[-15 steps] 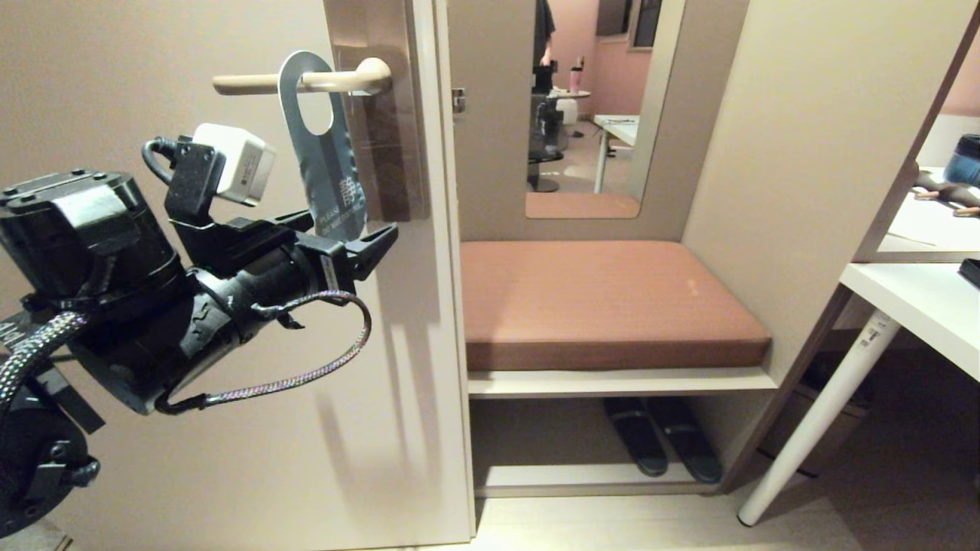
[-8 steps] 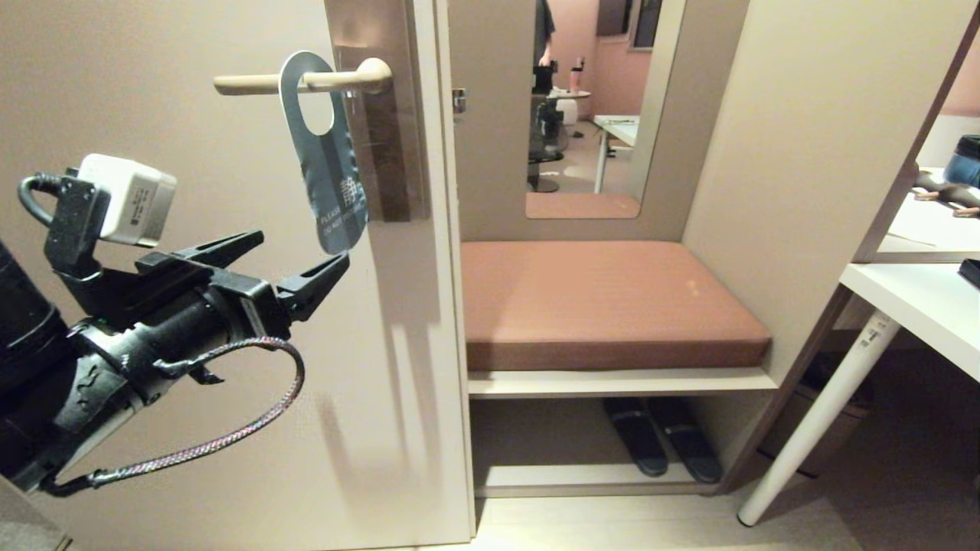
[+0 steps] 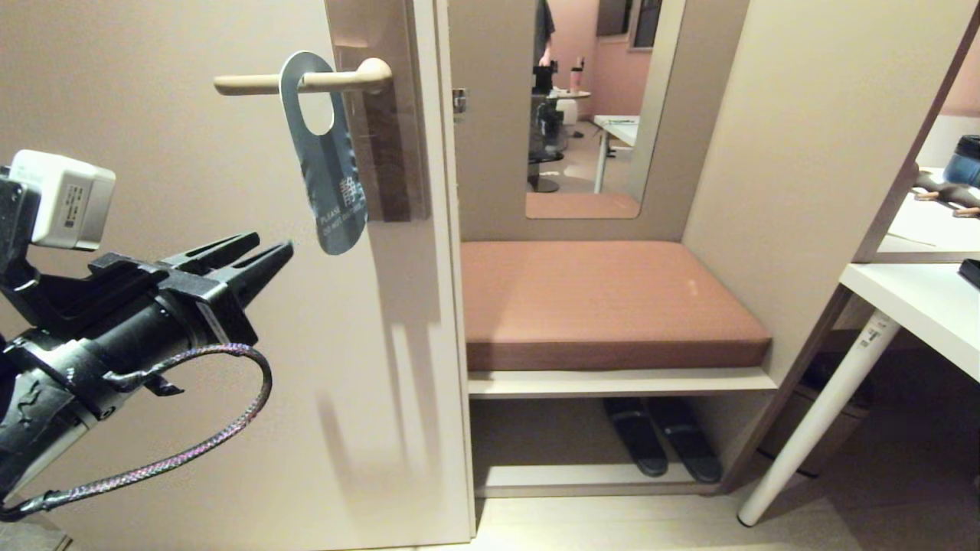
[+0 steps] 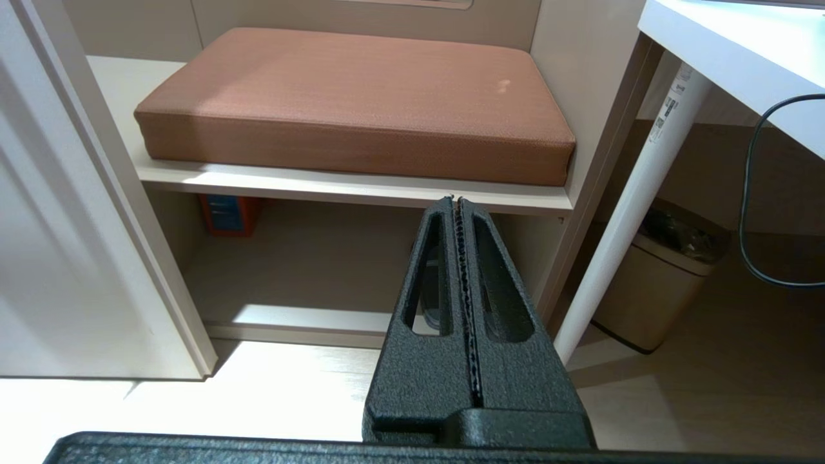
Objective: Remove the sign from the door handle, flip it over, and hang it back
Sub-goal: Hang the sign back with the other side facing out
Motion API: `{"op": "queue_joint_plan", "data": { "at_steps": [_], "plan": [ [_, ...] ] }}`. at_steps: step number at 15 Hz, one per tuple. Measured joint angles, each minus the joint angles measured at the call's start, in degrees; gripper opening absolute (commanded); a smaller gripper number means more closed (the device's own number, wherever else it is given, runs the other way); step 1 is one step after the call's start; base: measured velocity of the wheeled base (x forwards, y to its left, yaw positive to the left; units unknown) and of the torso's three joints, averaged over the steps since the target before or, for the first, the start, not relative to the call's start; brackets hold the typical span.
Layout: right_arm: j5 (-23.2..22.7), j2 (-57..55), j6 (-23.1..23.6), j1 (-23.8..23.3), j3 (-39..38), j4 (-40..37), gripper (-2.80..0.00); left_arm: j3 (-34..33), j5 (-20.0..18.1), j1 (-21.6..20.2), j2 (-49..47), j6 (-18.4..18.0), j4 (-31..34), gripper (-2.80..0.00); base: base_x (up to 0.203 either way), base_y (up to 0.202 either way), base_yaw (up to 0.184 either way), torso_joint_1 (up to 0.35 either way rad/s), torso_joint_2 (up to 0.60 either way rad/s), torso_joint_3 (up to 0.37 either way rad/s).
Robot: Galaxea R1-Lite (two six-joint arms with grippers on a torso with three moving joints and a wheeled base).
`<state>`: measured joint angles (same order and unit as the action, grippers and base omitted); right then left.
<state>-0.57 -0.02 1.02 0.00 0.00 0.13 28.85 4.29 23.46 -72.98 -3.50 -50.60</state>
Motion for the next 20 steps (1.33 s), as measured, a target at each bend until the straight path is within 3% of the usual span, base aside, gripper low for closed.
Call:
{"op": "queue_joint_plan", "data": {
  "at_steps": [4,10,20],
  "plan": [
    [0.0,0.0,0.0,0.0,0.0,0.0,-2.8,2.7,-3.3,-2.8,-2.0,0.0,0.0,-2.8,0.0,0.0,0.0,0.0,0.0,0.0],
    [0.0,0.0,0.0,0.0,0.0,0.0,-2.8,12.1,-4.6,-3.4,-8.3,-0.2,0.0,-2.8,0.0,0.0,0.0,0.0,0.0,0.0],
    [0.0,0.0,0.0,0.0,0.0,0.0,-2.8,20.7,-6.1,0.8,-16.2,-0.7,0.1,-2.8,0.0,0.0,0.0,0.0,0.0,0.0]
  ]
}}
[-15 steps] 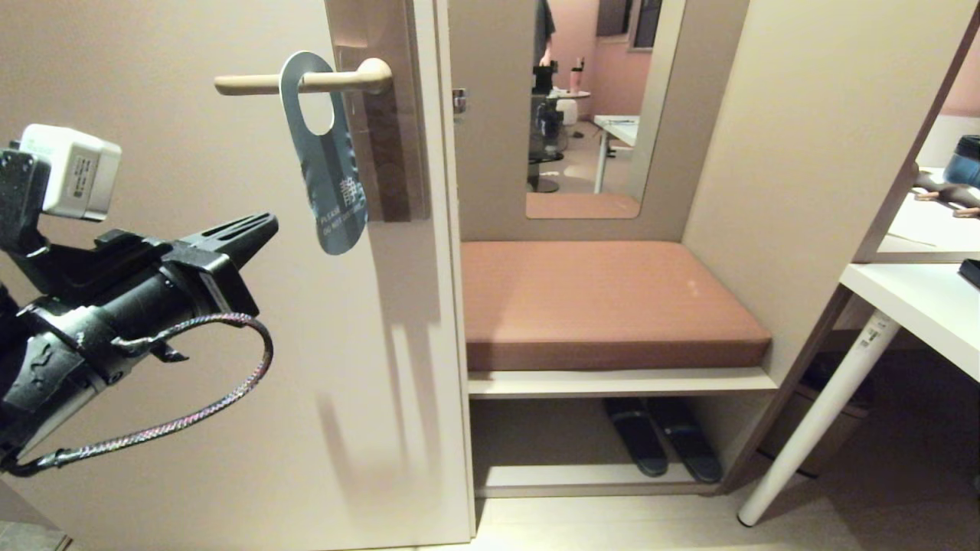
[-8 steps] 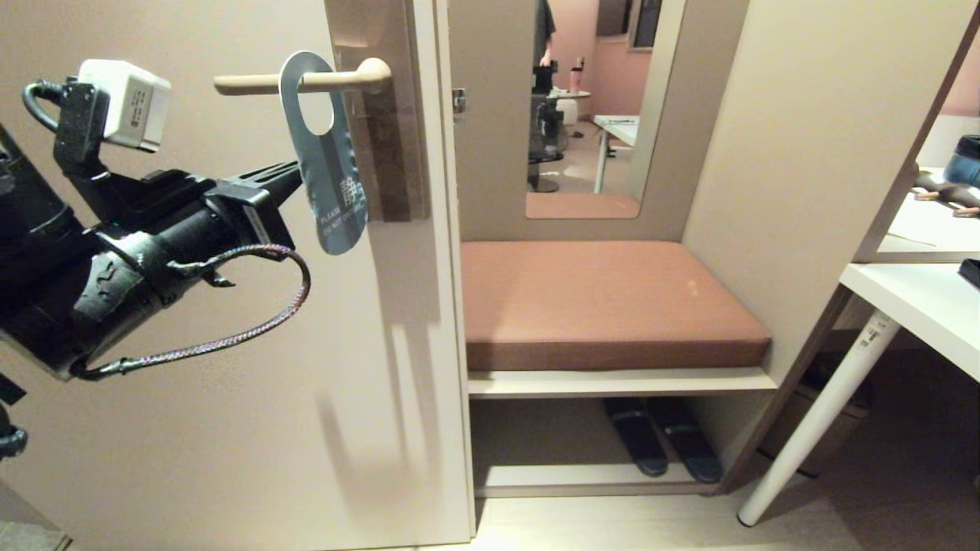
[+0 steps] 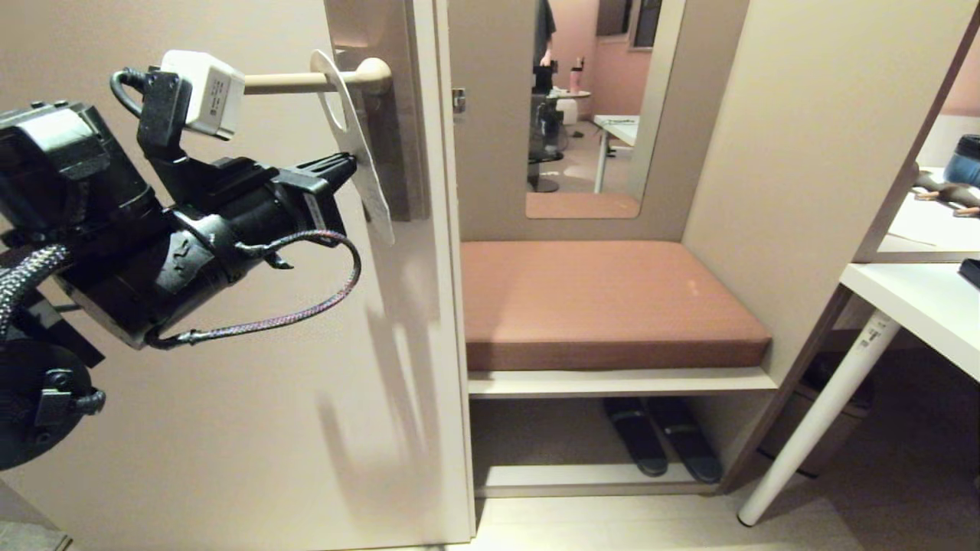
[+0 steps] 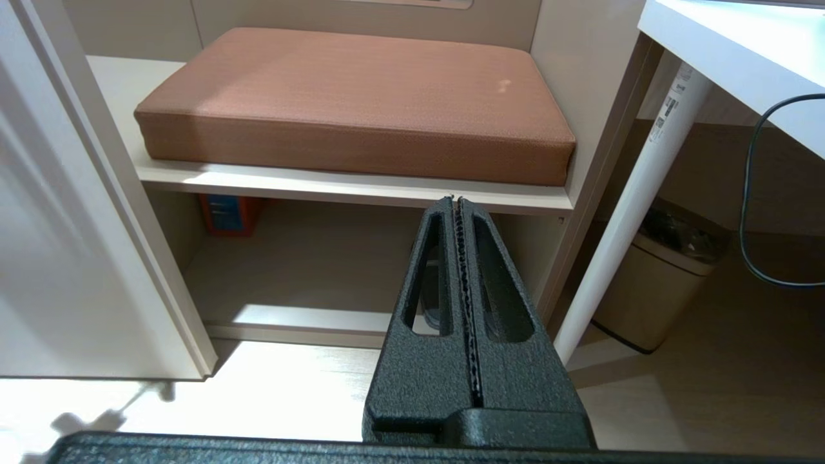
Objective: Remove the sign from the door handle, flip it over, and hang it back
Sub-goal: Hang the sign back with the other side facing out
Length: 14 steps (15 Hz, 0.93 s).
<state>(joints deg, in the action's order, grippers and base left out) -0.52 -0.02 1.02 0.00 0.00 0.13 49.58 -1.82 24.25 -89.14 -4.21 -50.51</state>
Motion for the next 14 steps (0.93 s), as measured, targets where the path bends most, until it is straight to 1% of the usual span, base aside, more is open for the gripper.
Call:
{"op": "queue_joint_plan", "data": {
  "at_steps": [4,7,14],
  "plan": [
    [0.0,0.0,0.0,0.0,0.0,0.0,-2.8,0.6,0.0,0.1,-1.7,0.0,-0.2,-2.8,0.0,0.0,0.0,0.0,0.0,0.0],
    [0.0,0.0,0.0,0.0,0.0,0.0,-2.8,2.2,0.0,0.2,-2.5,0.0,-0.2,-2.8,0.0,0.0,0.0,0.0,0.0,0.0],
    [0.0,0.0,0.0,0.0,0.0,0.0,-2.8,4.0,0.5,4.8,-2.8,0.0,-0.3,-2.8,0.0,0.0,0.0,0.0,0.0,0.0]
  ]
}}
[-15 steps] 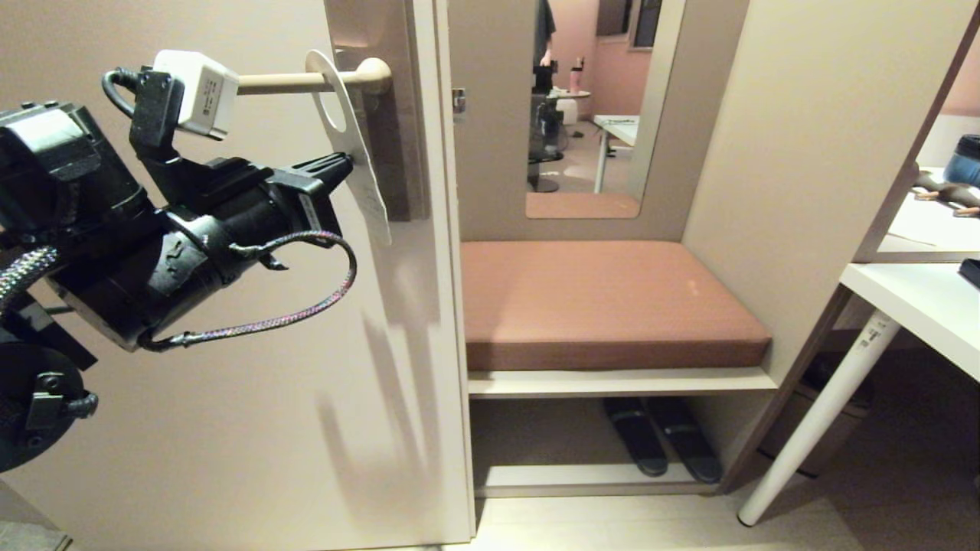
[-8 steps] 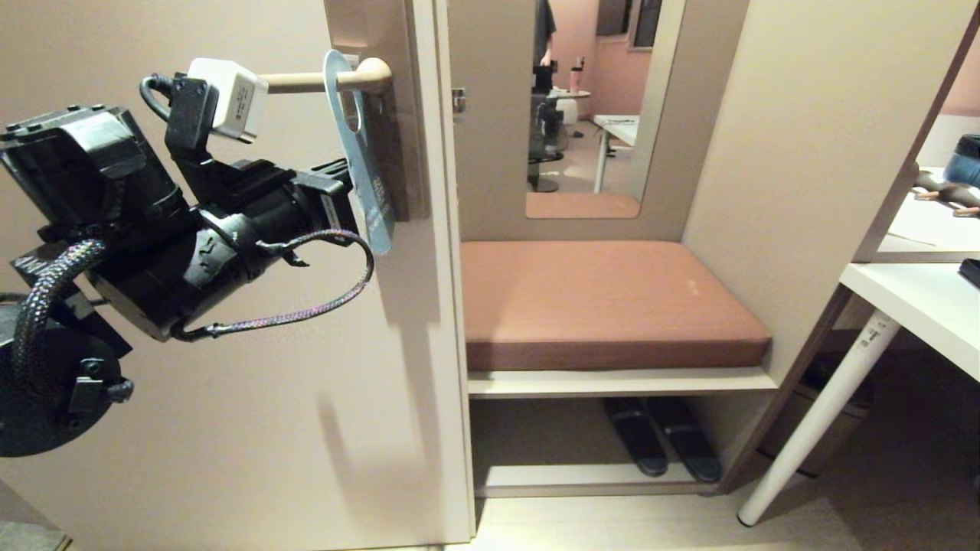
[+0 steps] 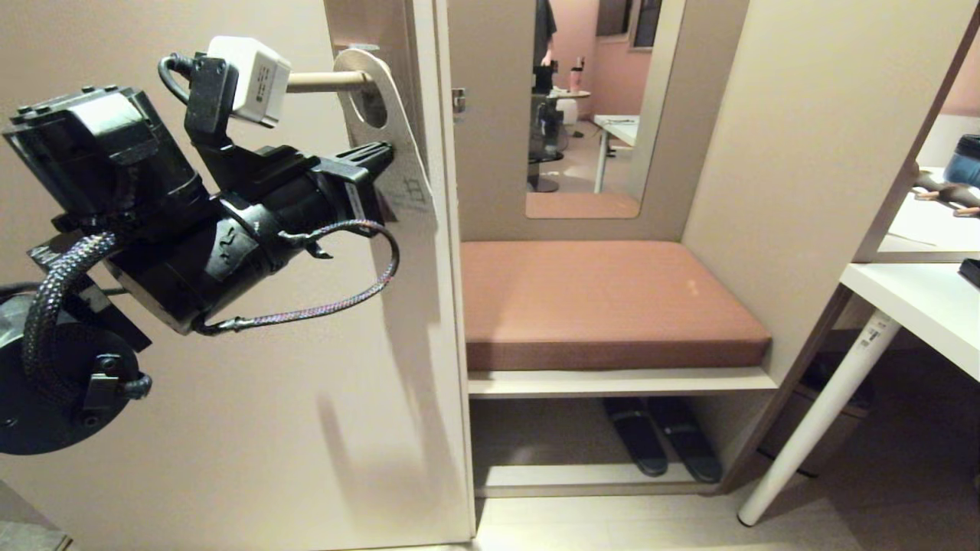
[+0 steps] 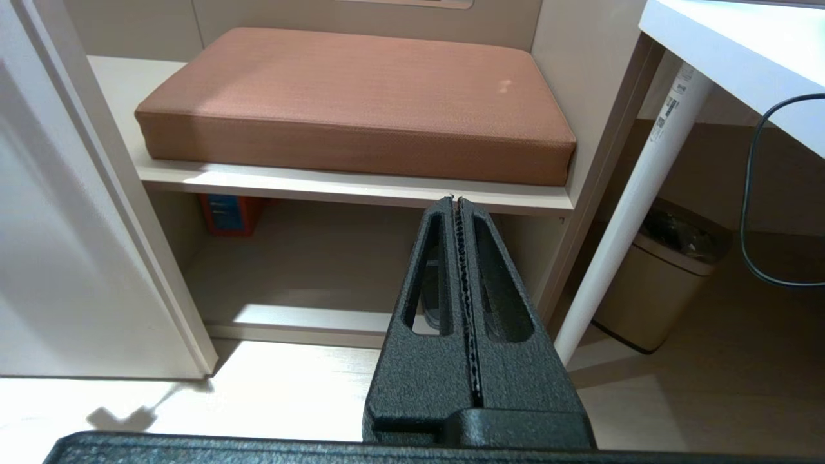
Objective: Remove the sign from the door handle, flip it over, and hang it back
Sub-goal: Hang the sign back with the other side facing out
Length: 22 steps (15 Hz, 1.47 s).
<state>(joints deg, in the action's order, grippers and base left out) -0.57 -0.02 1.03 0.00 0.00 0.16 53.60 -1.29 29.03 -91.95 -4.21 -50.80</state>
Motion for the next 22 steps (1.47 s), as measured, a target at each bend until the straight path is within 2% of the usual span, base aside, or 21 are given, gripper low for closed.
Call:
{"op": "queue_joint_plan", "data": {
  "at_steps": [6,16,22],
  "plan": [
    [0.0,0.0,0.0,0.0,0.0,0.0,-2.8,1.5,0.0,1.3,-1.7,0.2,-0.1,-2.8,0.0,0.0,0.0,0.0,0.0,0.0],
    [0.0,0.0,0.0,0.0,0.0,0.0,-2.8,2.0,0.2,0.4,-3.0,0.4,-0.1,-2.8,0.0,0.0,0.0,0.0,0.0,0.0],
    [0.0,0.0,0.0,0.0,0.0,0.0,-2.8,-4.2,0.2,-0.1,2.7,0.5,-0.2,-2.8,0.0,0.0,0.0,0.0,0.0,0.0]
  ]
}}
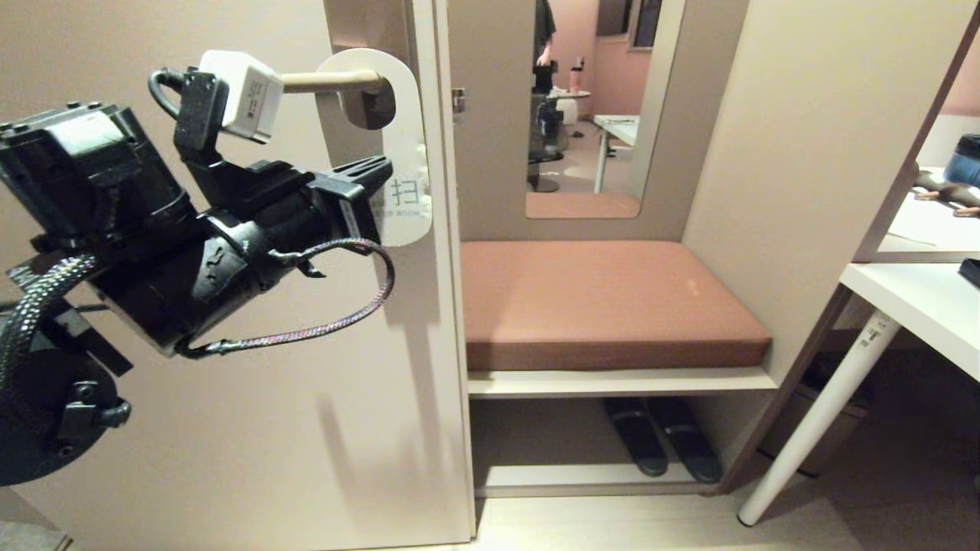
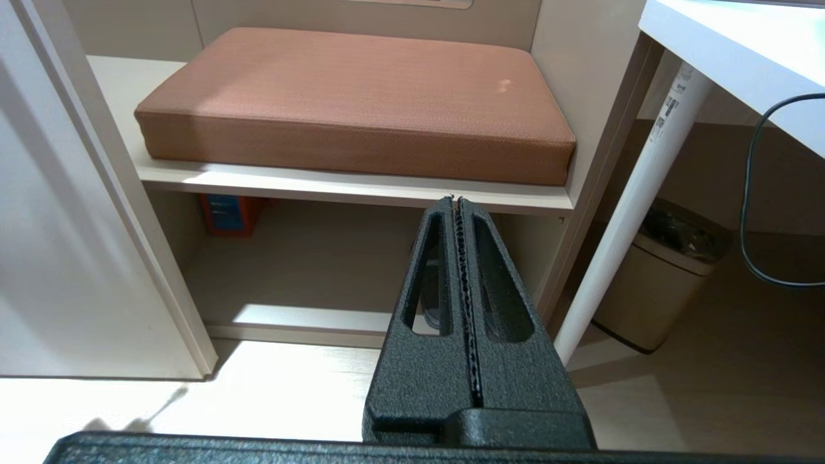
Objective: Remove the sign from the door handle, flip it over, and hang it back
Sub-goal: Hang the sign back with the other side facing out, then take down the sign
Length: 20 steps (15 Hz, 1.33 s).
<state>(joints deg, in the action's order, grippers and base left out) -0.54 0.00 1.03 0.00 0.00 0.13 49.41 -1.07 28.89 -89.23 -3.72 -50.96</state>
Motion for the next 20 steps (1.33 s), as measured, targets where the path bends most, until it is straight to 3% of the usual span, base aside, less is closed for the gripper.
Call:
{"op": "queue_joint_plan", "data": {
  "at_steps": [12,18,20],
  "plan": [
    [-0.1,0.0,0.0,0.0,0.0,0.0,-2.8,-22.9,0.0,-10.1,24.2,-0.2,1.2,-2.8,0.0,0.0,0.0,0.0,0.0,0.0],
    [0.0,0.0,0.0,0.0,0.0,0.0,-2.8,-36.7,1.6,-11.0,38.8,-0.6,2.4,-2.8,0.0,0.0,0.0,0.0,0.0,0.0],
    [-0.1,0.0,0.0,0.0,0.0,0.0,-2.8,-41.4,1.5,-13.6,43.8,-0.5,2.4,-2.8,0.0,0.0,0.0,0.0,0.0,0.0]
  ]
}}
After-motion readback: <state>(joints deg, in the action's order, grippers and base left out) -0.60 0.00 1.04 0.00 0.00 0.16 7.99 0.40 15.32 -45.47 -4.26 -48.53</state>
